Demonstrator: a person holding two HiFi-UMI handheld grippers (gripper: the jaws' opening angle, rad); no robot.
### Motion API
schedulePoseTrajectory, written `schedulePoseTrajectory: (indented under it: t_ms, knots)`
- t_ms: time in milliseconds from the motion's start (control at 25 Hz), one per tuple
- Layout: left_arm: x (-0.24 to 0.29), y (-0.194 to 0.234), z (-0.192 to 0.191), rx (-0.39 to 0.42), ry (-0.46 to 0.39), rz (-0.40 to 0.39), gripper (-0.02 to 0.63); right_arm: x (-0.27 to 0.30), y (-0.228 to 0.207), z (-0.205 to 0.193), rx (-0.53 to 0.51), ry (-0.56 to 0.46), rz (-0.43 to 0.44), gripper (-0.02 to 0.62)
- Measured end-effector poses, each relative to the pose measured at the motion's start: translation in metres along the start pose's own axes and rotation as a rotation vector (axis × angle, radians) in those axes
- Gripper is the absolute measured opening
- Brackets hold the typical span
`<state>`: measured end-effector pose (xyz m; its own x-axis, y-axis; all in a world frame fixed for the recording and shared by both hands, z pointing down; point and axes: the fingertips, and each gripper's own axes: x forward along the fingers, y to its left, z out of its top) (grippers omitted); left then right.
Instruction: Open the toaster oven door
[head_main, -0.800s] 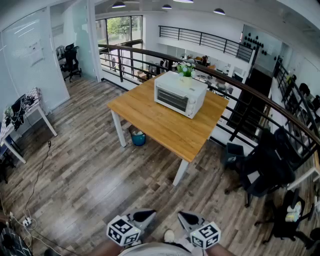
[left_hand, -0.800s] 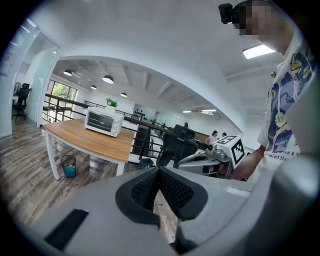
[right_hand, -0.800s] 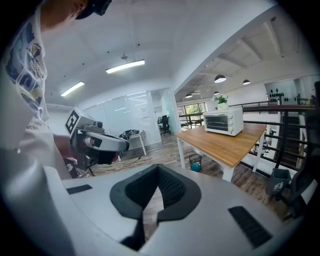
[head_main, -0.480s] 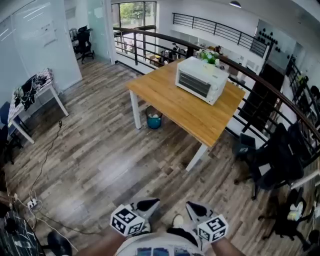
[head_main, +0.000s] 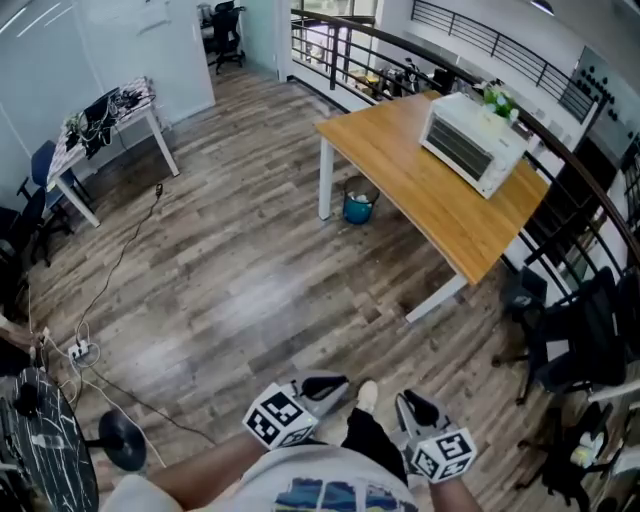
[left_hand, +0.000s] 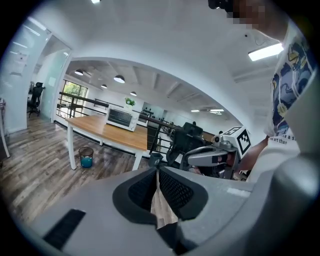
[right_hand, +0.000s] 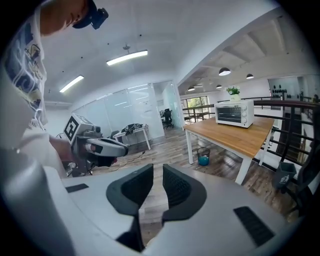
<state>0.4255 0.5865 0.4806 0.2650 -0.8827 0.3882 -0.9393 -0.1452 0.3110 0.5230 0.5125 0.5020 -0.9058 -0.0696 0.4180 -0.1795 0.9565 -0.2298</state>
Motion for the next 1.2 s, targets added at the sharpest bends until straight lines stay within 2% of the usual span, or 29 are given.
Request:
schedulePoseTrajectory:
  t_ms: [120,240,440,720,1000,1200]
  knots:
    - [0.032,0.015,0.017,0.005,-0.001,0.001,0.005,0.015,-0.033,0.01,0.012,0.008,0.01,0.056]
    - [0.072,0.036,0.039,0.009,0.01,0.009,0.005,0.036,-0.077,0.022,0.02,0.012,0.019,0.014]
    - [0.143,0.055,0.093,0.025,0.014,0.02,0.006,0.059,-0.162,0.069,-0.015,-0.013,0.041,0.002]
    - [0.233,0.077,0.166,0.037,-0.028,0.036,0.006,0.087,-0.263,0.113,-0.033,-0.023,0.081,0.02]
    - [0.272,0.123,0.199,0.028,-0.01,0.076,0.006,0.136,-0.321,0.14,-0.017,-0.019,0.109,0.018]
    - [0.288,0.18,0.211,0.009,-0.017,0.055,0.006,0.185,-0.344,0.158,-0.028,0.003,0.078,0.026]
